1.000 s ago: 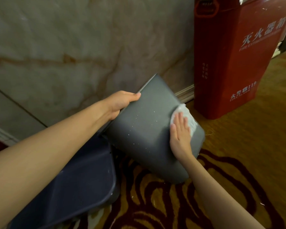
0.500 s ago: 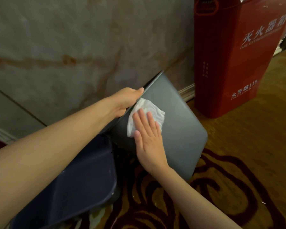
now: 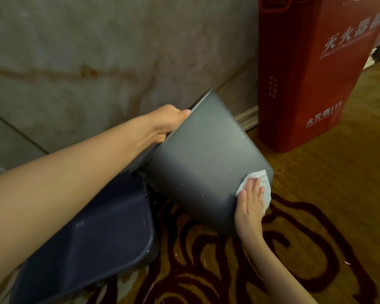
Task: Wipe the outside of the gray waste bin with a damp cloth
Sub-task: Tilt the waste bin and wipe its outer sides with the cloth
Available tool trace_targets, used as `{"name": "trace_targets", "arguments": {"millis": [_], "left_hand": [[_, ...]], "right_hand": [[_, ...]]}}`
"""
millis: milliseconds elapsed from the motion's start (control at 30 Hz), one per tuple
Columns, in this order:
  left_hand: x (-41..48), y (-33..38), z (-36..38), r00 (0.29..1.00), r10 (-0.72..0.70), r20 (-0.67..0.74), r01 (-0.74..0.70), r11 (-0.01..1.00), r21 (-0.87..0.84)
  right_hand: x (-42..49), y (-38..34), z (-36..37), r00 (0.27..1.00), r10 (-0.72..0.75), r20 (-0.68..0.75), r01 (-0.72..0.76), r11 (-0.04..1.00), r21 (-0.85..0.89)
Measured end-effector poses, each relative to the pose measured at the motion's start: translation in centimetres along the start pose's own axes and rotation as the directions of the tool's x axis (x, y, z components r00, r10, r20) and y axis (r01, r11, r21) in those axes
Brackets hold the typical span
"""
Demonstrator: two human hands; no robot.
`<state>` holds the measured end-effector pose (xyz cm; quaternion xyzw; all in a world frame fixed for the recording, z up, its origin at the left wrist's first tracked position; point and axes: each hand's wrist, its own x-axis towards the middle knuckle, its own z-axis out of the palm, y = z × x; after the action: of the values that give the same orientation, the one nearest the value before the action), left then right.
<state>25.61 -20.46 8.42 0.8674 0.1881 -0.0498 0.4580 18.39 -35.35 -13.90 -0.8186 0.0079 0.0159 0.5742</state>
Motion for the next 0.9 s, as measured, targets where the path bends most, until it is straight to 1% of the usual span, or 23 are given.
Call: {"name": "trace_targets", "arguments": {"millis": [33, 67, 133, 167, 200, 233, 267, 300, 367, 400, 433, 467, 500, 533, 567, 633, 733, 800, 900], "left_hand": [[0.0, 0.0, 0.1, 1.000, -0.009, -0.012, 0.009, 1.000, 0.001], [-0.1, 0.0, 0.3, 1.000, -0.014, -0.022, 0.014, 1.000, -0.001], [-0.1, 0.1, 0.6, 0.999, -0.007, -0.037, 0.007, 1.000, 0.003], [-0.1, 0.2, 0.6, 0.999, -0.001, -0.043, 0.001, 1.000, 0.010], [0.0, 0.3, 0.7, 0.999, -0.004, -0.045, 0.005, 1.000, 0.014], [0.1, 0.3, 0.8, 0.999, -0.012, -0.043, 0.013, 1.000, 0.015], [0.1, 0.3, 0.8, 0.999, -0.018, -0.042, 0.018, 1.000, 0.015], [0.1, 0.4, 0.7, 0.999, -0.019, -0.043, 0.020, 1.000, 0.014], [0.4, 0.2, 0.6, 0.999, -0.016, -0.052, 0.016, 1.000, 0.013], [0.7, 0.1, 0.5, 0.998, -0.013, -0.060, 0.013, 1.000, 0.013], [0.8, 0.0, 0.5, 0.998, -0.012, -0.068, 0.013, 1.000, 0.012], [0.8, -0.1, 0.4, 0.997, -0.015, -0.071, 0.016, 1.000, 0.005], [0.8, -0.2, 0.3, 0.997, -0.020, -0.071, 0.019, 1.000, -0.007], [0.8, -0.3, 0.2, 0.997, -0.021, -0.070, 0.019, 1.000, -0.020], [0.7, -0.4, 0.0, 0.997, -0.022, -0.071, 0.020, 0.999, -0.028], [0.6, -0.6, -0.1, 0.997, -0.031, -0.067, 0.028, 0.999, -0.042], [0.6, -0.7, -0.1, 0.997, -0.046, -0.056, 0.042, 0.997, -0.063], [0.6, -0.6, 0.0, 0.997, -0.045, -0.065, 0.041, 0.997, -0.062], [0.5, -0.5, 0.2, 0.996, -0.037, -0.076, 0.033, 0.998, -0.055]], "right_hand": [[-0.3, -1.0, 0.1, 0.998, -0.057, 0.025, 0.057, 0.998, -0.004], [-0.8, -2.4, 0.5, 0.986, -0.159, 0.050, 0.160, 0.987, -0.014], [-2.2, -5.5, 1.8, 0.911, -0.393, 0.124, 0.397, 0.918, -0.008], [-2.9, -6.7, 2.2, 0.877, -0.456, 0.153, 0.460, 0.888, 0.013], [-3.1, -7.4, 2.3, 0.866, -0.477, 0.152, 0.477, 0.878, 0.040], [-3.0, -7.5, 1.9, 0.873, -0.475, 0.112, 0.469, 0.880, 0.070], [-2.7, -7.0, 1.1, 0.892, -0.450, 0.032, 0.445, 0.890, 0.099], [-2.2, -6.0, 0.2, 0.917, -0.392, -0.074, 0.399, 0.908, 0.128], [-1.2, -3.2, -1.8, 0.945, -0.184, -0.271, 0.227, 0.964, 0.138], [-0.7, -1.8, -2.4, 0.946, -0.076, -0.315, 0.110, 0.990, 0.090], [-0.2, -0.6, -2.7, 0.949, 0.008, -0.316, 0.002, 0.999, 0.032], [0.2, 0.2, -2.6, 0.957, 0.062, -0.285, -0.069, 0.998, -0.013], [0.4, 0.9, -2.5, 0.965, 0.092, -0.245, -0.102, 0.994, -0.032], [0.7, 1.2, -2.3, 0.970, 0.099, -0.221, -0.111, 0.993, -0.039], [1.0, 1.3, -2.2, 0.970, 0.088, -0.226, -0.104, 0.993, -0.058], [1.5, 1.0, -2.1, 0.959, 0.056, -0.279, -0.086, 0.992, -0.096], [1.3, -0.4, -1.6, 0.947, 0.042, -0.319, -0.048, 0.999, -0.010], [0.7, -2.0, -1.1, 0.949, -0.025, -0.315, 0.038, 0.999, 0.034], [-0.9, -5.0, 0.3, 0.943, -0.187, -0.276, 0.216, 0.973, 0.079]]}}
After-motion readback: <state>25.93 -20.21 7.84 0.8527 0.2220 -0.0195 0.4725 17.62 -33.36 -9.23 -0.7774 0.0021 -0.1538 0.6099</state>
